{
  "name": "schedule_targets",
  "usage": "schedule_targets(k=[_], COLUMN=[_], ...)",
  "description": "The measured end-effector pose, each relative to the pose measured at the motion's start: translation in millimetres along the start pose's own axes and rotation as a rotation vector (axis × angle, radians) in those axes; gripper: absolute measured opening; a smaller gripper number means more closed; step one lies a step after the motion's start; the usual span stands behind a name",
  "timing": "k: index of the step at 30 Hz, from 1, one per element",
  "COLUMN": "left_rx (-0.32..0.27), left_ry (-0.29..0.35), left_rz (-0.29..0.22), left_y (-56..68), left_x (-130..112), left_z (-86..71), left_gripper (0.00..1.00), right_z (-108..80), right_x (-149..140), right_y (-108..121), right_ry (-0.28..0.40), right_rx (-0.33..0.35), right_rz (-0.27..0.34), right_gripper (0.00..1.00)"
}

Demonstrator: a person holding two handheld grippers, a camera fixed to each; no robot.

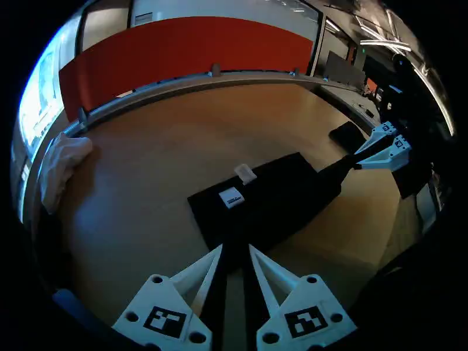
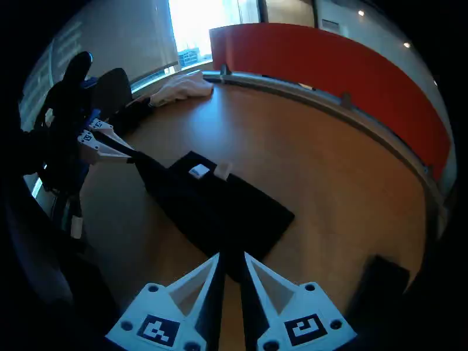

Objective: Fold towel

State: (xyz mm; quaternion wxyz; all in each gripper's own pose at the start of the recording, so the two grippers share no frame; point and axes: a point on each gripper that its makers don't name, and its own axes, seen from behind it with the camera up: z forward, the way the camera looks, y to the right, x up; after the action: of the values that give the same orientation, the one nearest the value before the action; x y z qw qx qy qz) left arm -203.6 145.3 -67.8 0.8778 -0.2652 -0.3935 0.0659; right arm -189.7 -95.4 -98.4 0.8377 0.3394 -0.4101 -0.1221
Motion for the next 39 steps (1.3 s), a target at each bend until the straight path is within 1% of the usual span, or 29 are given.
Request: schedule_targets(k=[5,11,19,27,29,33,35,39], left_rx=[0.004,0.011,0.021,0.037,0.045,0.063,0.072,0.088], left_ry=[-0.004,-0.010,-0.020,-0.028,-0.031,-0.033,-0.033,-0.040], left_rz=[0.010,0.021,0.013,0.018,0.020,0.031,0.038,0.050], left_y=[-5.6,-14.1,-25.5,-31.2,-33.2,-37.4,-39.5,-44.6], left_x=[1.3,0.7,0.6,-2.6,-4.1,-6.5,-6.7,-7.9], left_z=[11.3,28.2,50.1,65.6,69.8,78.1,81.6,86.8], left_gripper=[0.16,0.16,0.16,0.16,0.16,0.24,0.24,0.30], right_z=[11.6,29.6,47.8,63.0,67.5,76.4,80.0,84.2], right_x=[-0.9,-0.1,-0.3,-5.2,-5.8,-8.1,-8.9,-11.4], right_y=[8.0,16.9,25.9,32.0,34.7,41.3,44.6,48.4], right_ry=[-0.014,-0.023,-0.041,-0.058,-0.060,-0.065,-0.065,-0.070], right_rx=[-0.005,-0.008,-0.023,-0.041,-0.050,-0.078,-0.092,-0.111], right_rz=[0.000,0.023,0.043,0.067,0.080,0.103,0.110,0.112], right_gripper=[0.15,0.15,0.15,0.17,0.19,0.25,0.28,0.37])
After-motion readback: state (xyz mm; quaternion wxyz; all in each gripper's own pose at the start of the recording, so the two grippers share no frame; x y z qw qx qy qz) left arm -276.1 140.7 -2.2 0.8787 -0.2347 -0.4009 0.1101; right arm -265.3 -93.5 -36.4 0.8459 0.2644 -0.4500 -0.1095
